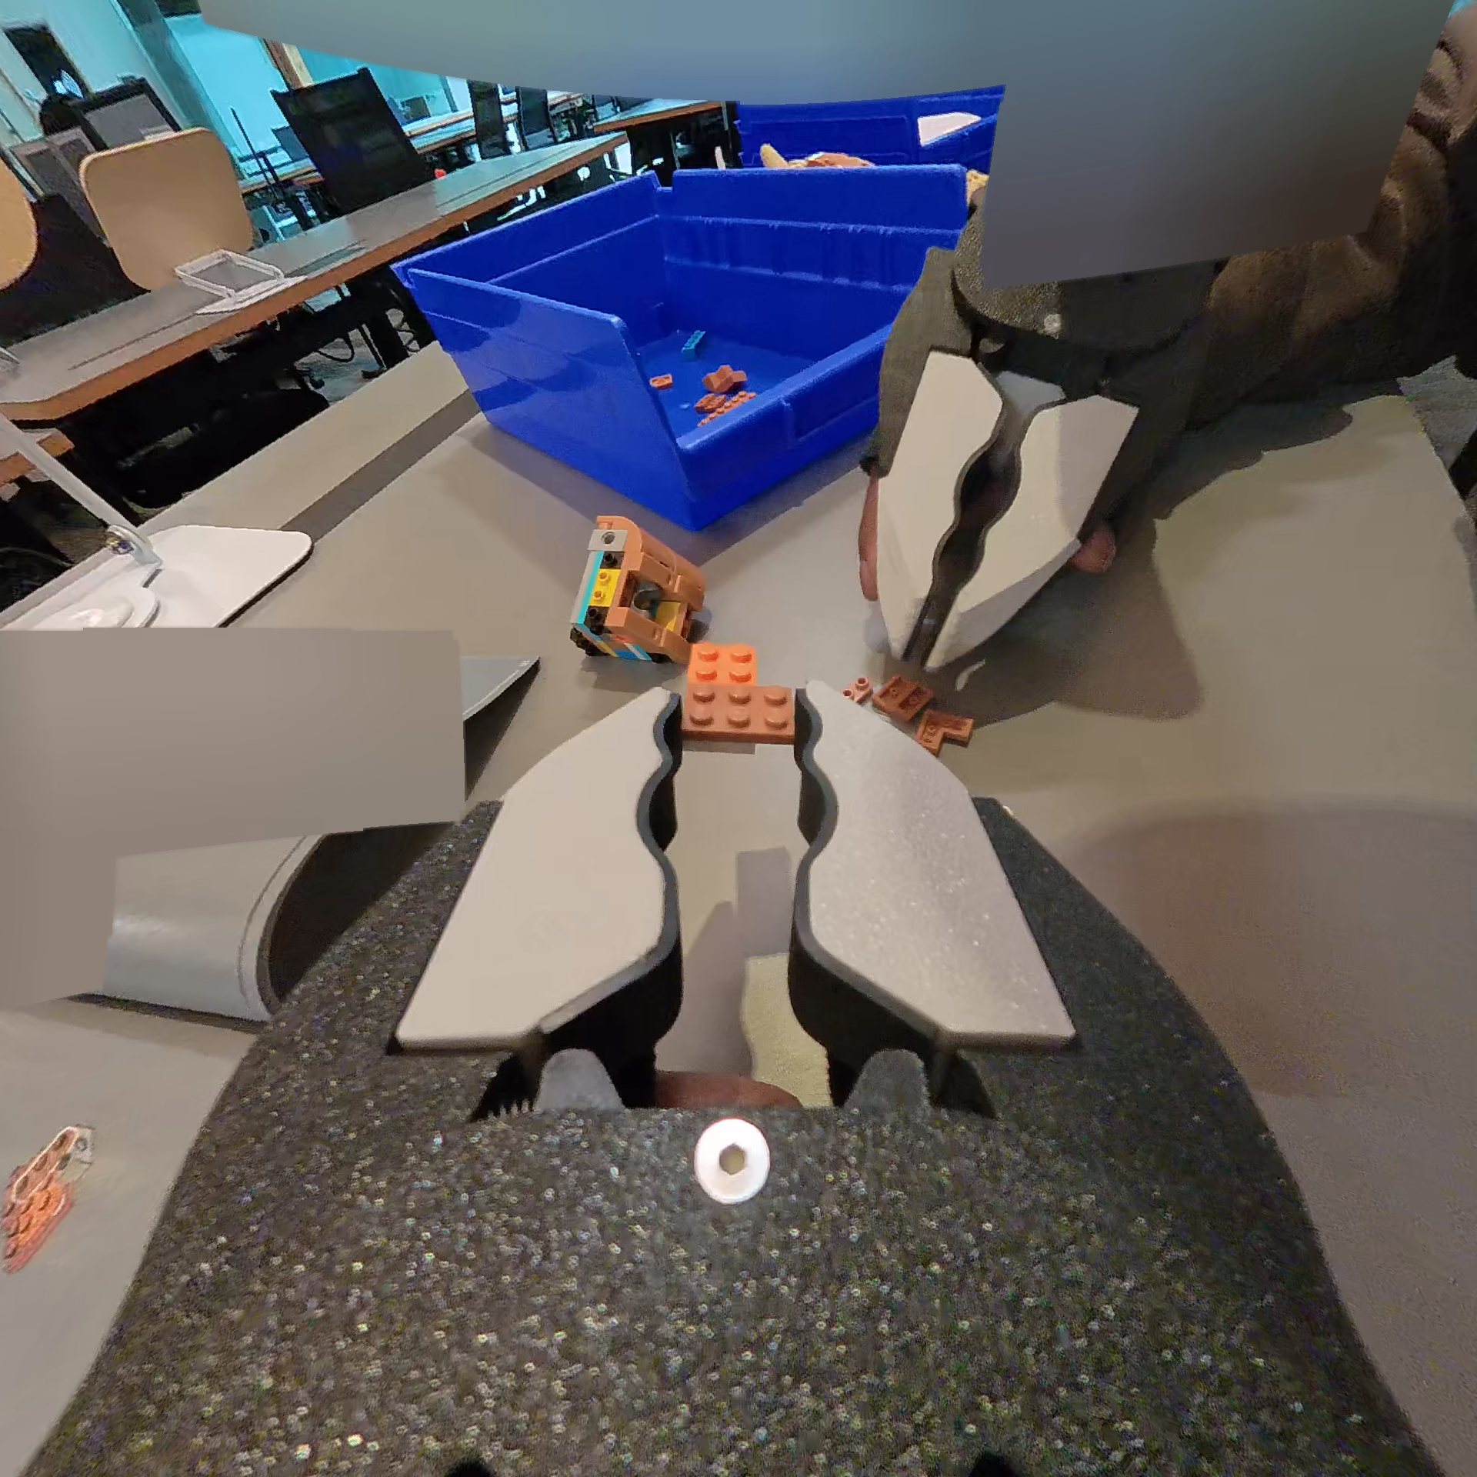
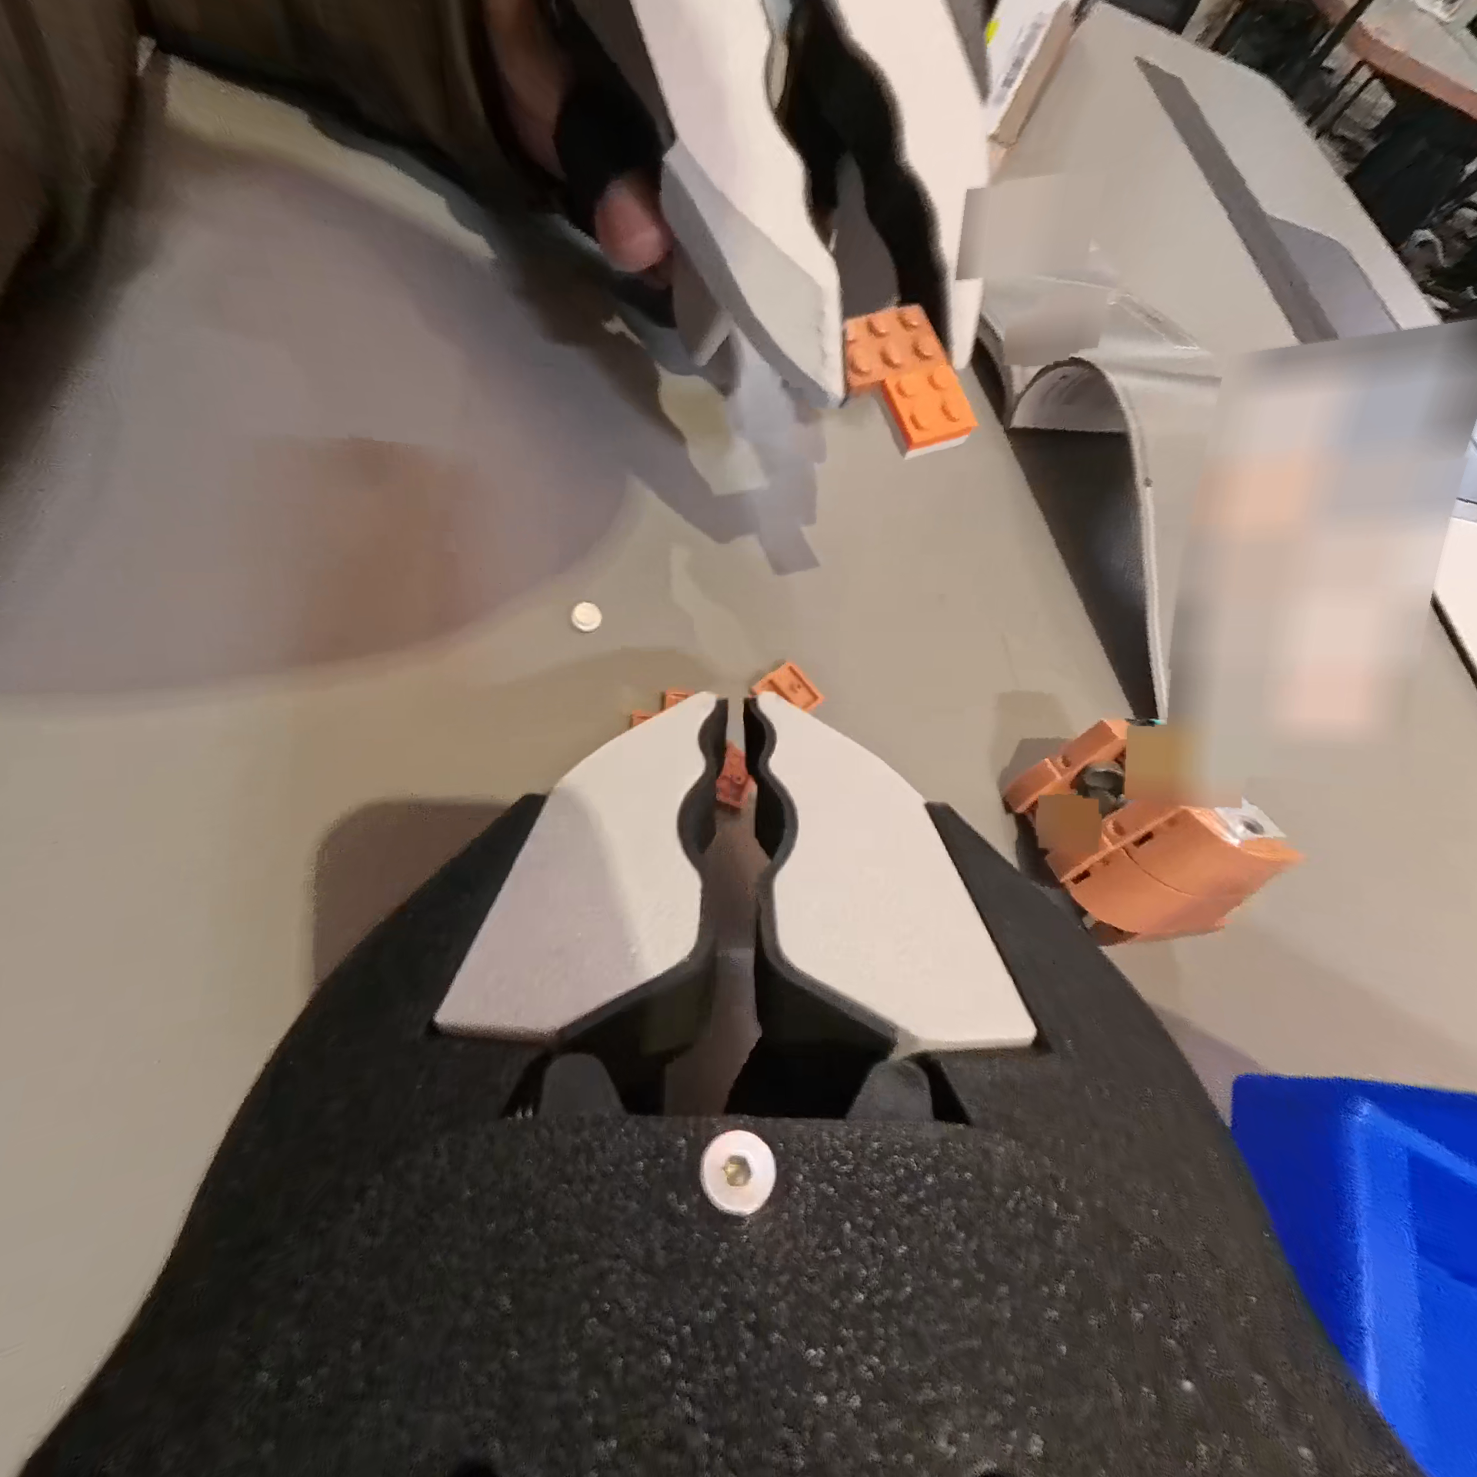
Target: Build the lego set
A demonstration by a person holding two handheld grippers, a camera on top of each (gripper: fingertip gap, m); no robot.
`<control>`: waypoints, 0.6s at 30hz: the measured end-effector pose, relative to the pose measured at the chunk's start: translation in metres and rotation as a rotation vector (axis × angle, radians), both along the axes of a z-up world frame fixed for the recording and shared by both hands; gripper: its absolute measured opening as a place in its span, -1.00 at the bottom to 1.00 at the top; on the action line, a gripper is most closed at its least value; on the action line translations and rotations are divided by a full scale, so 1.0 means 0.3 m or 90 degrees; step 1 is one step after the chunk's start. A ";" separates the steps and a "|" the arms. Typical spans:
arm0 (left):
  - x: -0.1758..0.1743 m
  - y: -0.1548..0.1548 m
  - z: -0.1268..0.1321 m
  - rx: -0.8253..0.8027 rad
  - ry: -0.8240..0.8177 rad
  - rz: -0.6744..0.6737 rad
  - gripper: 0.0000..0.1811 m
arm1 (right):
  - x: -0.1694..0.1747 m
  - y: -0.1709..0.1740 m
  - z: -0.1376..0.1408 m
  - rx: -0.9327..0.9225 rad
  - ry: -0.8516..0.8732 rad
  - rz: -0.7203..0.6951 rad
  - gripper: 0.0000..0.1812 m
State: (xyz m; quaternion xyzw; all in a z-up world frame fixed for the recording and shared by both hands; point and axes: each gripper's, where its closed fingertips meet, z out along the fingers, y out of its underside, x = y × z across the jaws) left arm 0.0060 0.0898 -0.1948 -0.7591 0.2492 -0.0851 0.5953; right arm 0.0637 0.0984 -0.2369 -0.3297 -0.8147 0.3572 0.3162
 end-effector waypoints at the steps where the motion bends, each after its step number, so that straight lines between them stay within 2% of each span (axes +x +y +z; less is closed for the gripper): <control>1: 0.004 -0.001 -0.003 -0.003 0.000 -0.003 -0.71 | 0.001 -0.004 -0.010 0.015 -0.007 0.005 -0.95; 6: 0.026 -0.006 -0.024 -0.018 0.017 -0.020 -0.71 | 0.008 -0.023 -0.048 0.068 -0.034 0.026 -0.90; 12: 0.044 -0.014 -0.052 -0.046 0.039 -0.037 -0.71 | 0.007 -0.021 -0.051 0.052 -0.053 0.023 -0.89; 18: 0.050 -0.029 -0.112 -0.117 0.081 -0.052 -0.71 | 0.008 -0.021 -0.053 0.046 -0.062 0.024 -0.88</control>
